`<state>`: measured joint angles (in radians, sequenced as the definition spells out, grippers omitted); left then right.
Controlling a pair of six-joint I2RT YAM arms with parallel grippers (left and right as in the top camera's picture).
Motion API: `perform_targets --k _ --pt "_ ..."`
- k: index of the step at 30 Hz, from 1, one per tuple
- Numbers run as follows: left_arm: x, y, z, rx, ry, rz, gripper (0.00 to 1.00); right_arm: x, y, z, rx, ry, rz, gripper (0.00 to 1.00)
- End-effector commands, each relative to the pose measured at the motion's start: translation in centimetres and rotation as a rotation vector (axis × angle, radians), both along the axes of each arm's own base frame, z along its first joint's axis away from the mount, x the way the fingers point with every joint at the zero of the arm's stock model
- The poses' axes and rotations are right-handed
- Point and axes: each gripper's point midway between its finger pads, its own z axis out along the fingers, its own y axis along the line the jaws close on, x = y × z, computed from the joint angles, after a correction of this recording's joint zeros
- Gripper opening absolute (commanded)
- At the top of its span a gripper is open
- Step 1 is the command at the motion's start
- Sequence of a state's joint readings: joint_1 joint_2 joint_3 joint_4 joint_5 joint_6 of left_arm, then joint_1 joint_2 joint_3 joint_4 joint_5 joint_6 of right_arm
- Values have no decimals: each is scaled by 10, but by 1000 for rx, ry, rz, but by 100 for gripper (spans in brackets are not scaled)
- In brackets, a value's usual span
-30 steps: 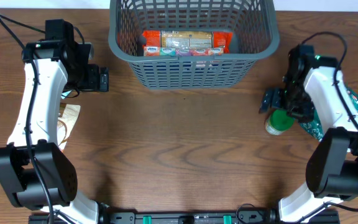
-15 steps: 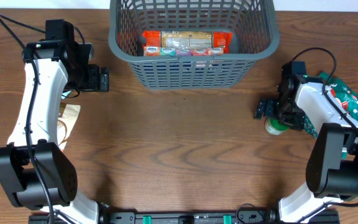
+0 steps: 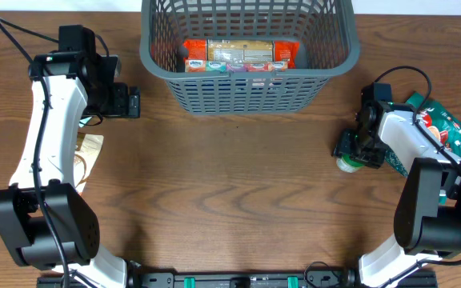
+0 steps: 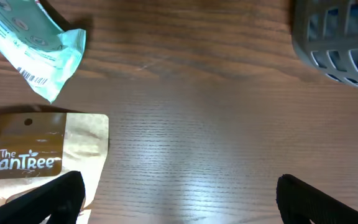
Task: Pack container
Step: 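Lower the right gripper and grasp the green-capped jar, then lift the jar and place it into the basket's right side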
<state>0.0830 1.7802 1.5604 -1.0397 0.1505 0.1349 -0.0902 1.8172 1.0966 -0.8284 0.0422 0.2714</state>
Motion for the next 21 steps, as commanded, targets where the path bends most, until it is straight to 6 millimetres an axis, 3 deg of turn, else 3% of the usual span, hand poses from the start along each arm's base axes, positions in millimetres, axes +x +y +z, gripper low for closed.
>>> perform_targets --k 1,5,10,16,21 --pt "-1 -1 -1 0 3 -16 99 6 2 5 -5 -24 5 26" --pt "-1 -1 -1 0 3 -16 98 33 -6 34 -11 -86 -6 1" --pt "-1 -1 -1 0 3 -16 99 79 -30 108 -54 -228 -38 1" --pt "-1 -1 -1 1 3 -21 98 120 -57 224 -104 -472 -85 1" --pt "-1 -1 -1 6 2 -40 99 142 -40 313 -158 -683 114 1"
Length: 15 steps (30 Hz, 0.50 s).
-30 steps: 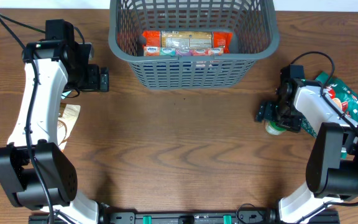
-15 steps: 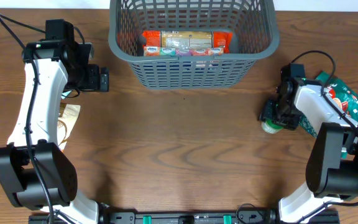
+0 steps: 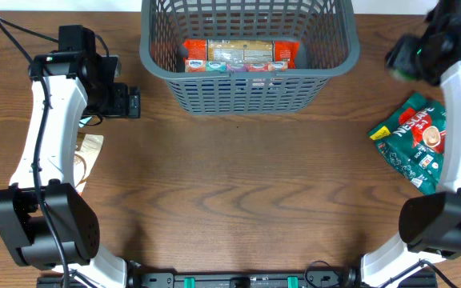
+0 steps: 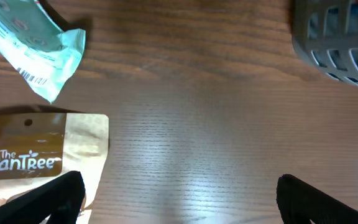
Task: Pack container
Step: 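Lift the jar and place it into the basket's right side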
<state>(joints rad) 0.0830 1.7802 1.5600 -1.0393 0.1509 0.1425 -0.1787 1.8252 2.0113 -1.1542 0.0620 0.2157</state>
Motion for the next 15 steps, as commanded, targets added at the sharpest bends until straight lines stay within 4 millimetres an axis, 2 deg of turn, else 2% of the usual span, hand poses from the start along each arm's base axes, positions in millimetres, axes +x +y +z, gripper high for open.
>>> perform_targets --k 1,4,8,11,13,15 --pt "-1 -2 -1 6 1 -37 99 11 25 67 -125 -144 193 1" --pt "0 -2 1 7 -6 -41 99 16 60 111 -201 -253 328 1" --pt "2 -2 11 11 -42 -43 99 20 120 147 -261 -374 548 1" --pt "4 -2 20 15 -77 -43 99 25 158 155 -325 -424 684 1" --pt "4 -2 24 16 -93 -43 99 31 170 152 -332 -433 708 1" --pt "4 -2 29 18 -106 -42 98 44 180 139 -326 -420 724 1"
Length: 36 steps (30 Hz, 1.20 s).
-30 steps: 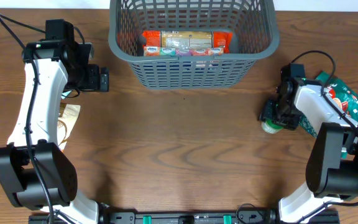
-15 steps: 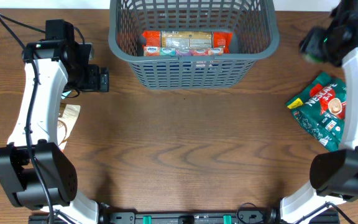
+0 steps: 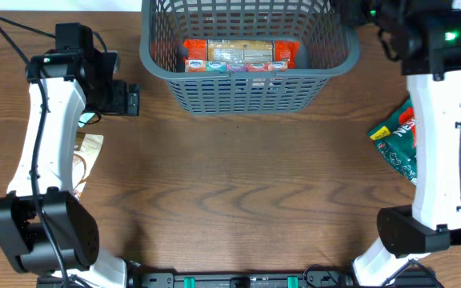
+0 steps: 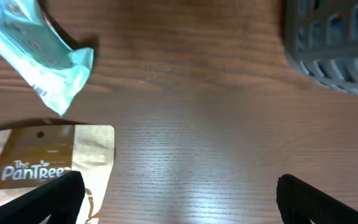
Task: Pack container
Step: 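Lift the jar and place it into the basket's right side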
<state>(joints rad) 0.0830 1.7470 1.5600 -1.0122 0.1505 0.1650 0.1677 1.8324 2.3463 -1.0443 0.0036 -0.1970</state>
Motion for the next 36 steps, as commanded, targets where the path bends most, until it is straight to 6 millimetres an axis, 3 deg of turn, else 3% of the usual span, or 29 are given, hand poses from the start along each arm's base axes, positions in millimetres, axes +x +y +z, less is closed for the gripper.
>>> perform_targets --k 1,4,8,12,21,25,27,29,36 --pt "-2 -2 17 7 -48 -21 99 18 11 -15 -66 4 51 1" --pt "-3 -2 22 8 -62 -21 99 36 19 -50 -62 75 78 1" --pt "-4 -2 27 9 -77 -21 99 58 28 -115 -75 213 95 1" --pt "-4 -2 30 10 -83 -20 99 68 37 -166 -92 320 109 1" --pt "-5 -2 30 10 -81 -20 98 77 44 -235 -114 452 120 1" --pt "-6 -2 29 9 -75 -20 99 75 44 -253 -121 497 121 16" --pt "-8 -2 29 9 -69 -20 99 74 43 -256 -123 510 121 47" --pt "-9 -3 28 8 -64 -20 99 74 43 -257 -123 511 121 69" --pt "-11 -3 27 7 -53 -20 99 72 43 -258 -124 521 122 91"
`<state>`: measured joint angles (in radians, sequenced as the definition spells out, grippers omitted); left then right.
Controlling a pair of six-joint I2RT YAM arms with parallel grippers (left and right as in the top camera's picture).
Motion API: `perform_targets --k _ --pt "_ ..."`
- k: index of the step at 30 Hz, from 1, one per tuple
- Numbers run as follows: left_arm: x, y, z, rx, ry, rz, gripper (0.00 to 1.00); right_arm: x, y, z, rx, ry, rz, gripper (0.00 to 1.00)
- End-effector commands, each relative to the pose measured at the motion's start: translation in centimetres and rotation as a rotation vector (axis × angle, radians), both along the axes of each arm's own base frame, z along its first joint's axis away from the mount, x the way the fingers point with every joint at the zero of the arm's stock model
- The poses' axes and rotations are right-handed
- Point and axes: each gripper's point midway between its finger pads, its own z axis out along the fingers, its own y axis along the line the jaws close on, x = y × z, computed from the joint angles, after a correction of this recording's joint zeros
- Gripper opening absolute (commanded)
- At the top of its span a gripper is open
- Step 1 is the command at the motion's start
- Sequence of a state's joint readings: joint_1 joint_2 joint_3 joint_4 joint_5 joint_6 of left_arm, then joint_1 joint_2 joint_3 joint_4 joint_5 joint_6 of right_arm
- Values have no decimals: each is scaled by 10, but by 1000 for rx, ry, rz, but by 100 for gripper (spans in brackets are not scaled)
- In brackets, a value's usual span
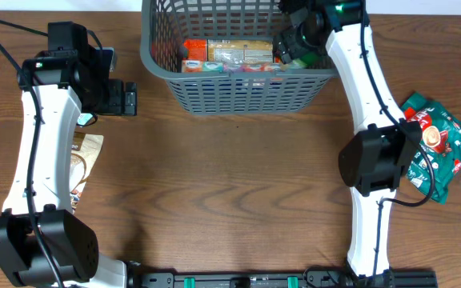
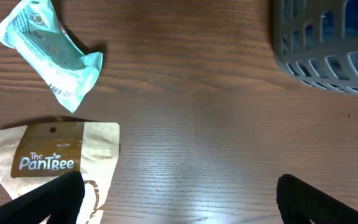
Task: Pack container
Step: 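Lift the jar and place it into the basket's right side, then move the right gripper to the green Nescafe pouch and grasp it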
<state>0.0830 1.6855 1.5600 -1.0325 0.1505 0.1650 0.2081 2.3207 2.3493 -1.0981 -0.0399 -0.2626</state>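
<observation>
The grey slatted basket [image 1: 154, 56] stands at the table's far middle with flat snack packs [image 1: 230, 54] inside. My right gripper [image 1: 294, 42] reaches down into the basket's right side, shut on a small green-and-white item [image 1: 298, 56] that is mostly hidden. My left gripper [image 1: 126, 100] hovers left of the basket, open, with only bare wood between its fingers [image 2: 179, 186]. A teal packet [image 2: 45, 53] and a brown Pantree pouch [image 2: 51, 162] lie below it. The basket's corner [image 2: 328, 56] shows at the upper right of the left wrist view.
A green coffee pouch [image 1: 438, 148] lies flat at the right edge of the table. The Pantree pouch [image 1: 86, 156] rests beside the left arm's white link. Black cables trail at the far left.
My right gripper has gone from above the basket's far right rim to down inside its right side. The left wrist view now takes in more of the packet and pouch.
My right gripper was first down on a small green-and-white item beside the green pouch at the right. It then held the item high at the far right, then over the basket's rim, and now inside the basket. The left gripper stayed open throughout.
</observation>
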Motion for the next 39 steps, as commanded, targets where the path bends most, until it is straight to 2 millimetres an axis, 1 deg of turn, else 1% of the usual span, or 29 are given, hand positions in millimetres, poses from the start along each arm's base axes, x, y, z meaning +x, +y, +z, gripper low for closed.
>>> perform_targets --k 1,5,6,8,10,11,13,14,15,16,17,18,19,20,21,23,26,29,33,34,36,39 --pt "-4 -2 7 4 -12 -20 99 1 0 1 -8 -4 6 93" --pt "-5 -2 6 3 -8 -20 99 -1 1 2 -8 2 8 95" --pt "-5 -2 6 3 -8 -20 99 -2 2 5 -4 0 11 95" --pt "-5 -2 6 3 -8 -20 99 -5 9 19 26 -19 30 96" --pt "-5 -2 6 4 -8 -20 99 -7 16 47 63 -73 50 99" --pt "-5 -2 6 4 -8 -20 99 -7 20 68 83 -117 60 99" --pt "-4 -2 6 3 -9 -20 99 -10 22 121 108 -231 69 99" --pt "-4 -2 6 3 -9 -20 98 -13 19 149 114 -294 56 99" --pt "-4 -2 6 3 -9 -20 99 -17 11 178 117 -359 22 99" --pt "-4 -2 6 4 -9 -20 99 -21 0 206 119 -422 -37 99" --pt "-4 -2 6 4 -9 -20 99 -28 -24 237 120 -492 -154 99" --pt "-4 -2 6 4 -9 -20 98 -34 -45 254 120 -528 -255 99" --pt "-4 -2 6 4 -9 -20 99 -42 -69 267 123 -553 -368 99" --pt "-4 -2 6 4 -9 -20 99 -54 -97 276 132 -562 -492 99" --pt "-4 -2 6 4 -9 -20 98 -68 -122 280 151 -555 -599 99" --pt "-4 -2 6 4 -9 -20 99 -94 -167 280 203 -515 -783 99" --pt "-4 -2 7 4 -12 -20 99 -139 -239 266 254 -436 -1085 99" --pt "-3 -2 7 4 -13 -20 99 -175 -287 244 277 -340 -1281 99" --pt "-3 -2 7 4 -13 -20 99 -223 -329 217 274 -205 -1486 99" --pt "-3 -2 7 4 -14 -20 99 -229 -338 212 274 -187 -1498 99" --pt "-3 -2 7 4 -16 -20 99 -236 -348 203 310 -142 -1507 99" --pt "-1 -2 7 5 -22 -20 99 -247 -361 177 328 -43 -1533 99"
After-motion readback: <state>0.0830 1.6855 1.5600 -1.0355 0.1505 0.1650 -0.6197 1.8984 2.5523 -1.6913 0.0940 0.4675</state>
